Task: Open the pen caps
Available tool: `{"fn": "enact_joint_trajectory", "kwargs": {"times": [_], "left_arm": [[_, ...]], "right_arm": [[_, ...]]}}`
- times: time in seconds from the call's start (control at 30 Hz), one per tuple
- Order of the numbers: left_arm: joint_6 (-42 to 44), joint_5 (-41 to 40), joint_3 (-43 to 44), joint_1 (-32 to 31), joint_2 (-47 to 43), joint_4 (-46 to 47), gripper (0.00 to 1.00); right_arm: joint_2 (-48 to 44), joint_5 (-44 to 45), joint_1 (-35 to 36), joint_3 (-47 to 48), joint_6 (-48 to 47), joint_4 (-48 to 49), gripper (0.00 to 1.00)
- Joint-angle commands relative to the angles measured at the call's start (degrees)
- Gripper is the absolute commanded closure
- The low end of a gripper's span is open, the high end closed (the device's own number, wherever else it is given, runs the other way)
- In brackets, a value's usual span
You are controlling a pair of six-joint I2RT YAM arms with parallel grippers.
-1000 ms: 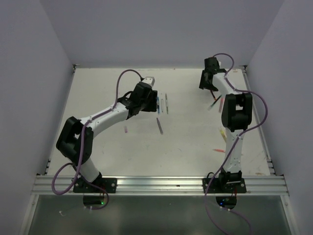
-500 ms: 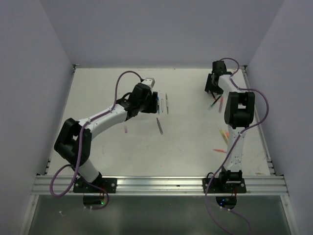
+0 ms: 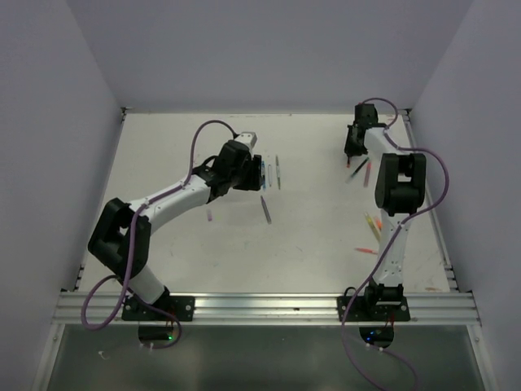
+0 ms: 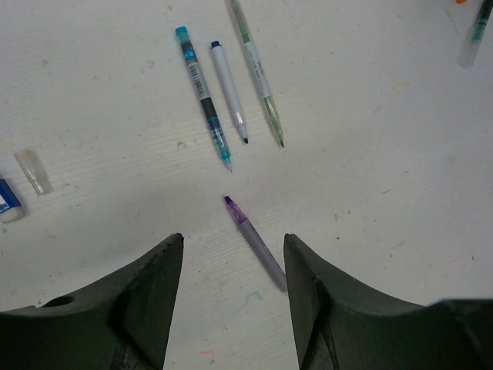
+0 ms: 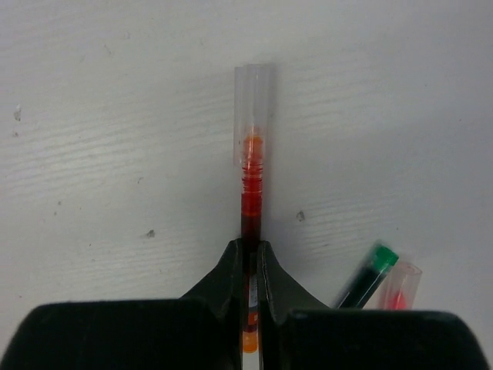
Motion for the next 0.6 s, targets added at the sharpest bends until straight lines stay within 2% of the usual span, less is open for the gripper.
{"fn": "enact_joint_trajectory", "kwargs": {"times": [0.0,0.17,0.3,0.43,0.57], "left_arm": [[-0.81,1.02,-0.62,0.04,-3.49,2.55,0.42],[-3.97,6.37,-1.41,2.41,-5.16,3.69,0.41],[-6.78,13.05,-1.77,6.09,-5.86,5.98,0.40],[-9.94,19.29,-0.63,8.39,-5.34,7.39,0.37],[-12.15,22.11,0.17,10.15,-4.20,8.52,0.35]], "right_arm": [[-4.85,-3.32,4.13,-5.96,-0.54,0.20,1.00],[-17.77,-3.32,9.92,-16.59,2.62,6.18,1.00],[-26.99,-7.78,15.29,-21.26,4.29,6.89,1.00],[-32.27,-13.59,21.70,-27.15,6.40,9.35,1.00],[-36.33,-16.76,26.55,-32.94,8.86,13.21,1.00]]}}
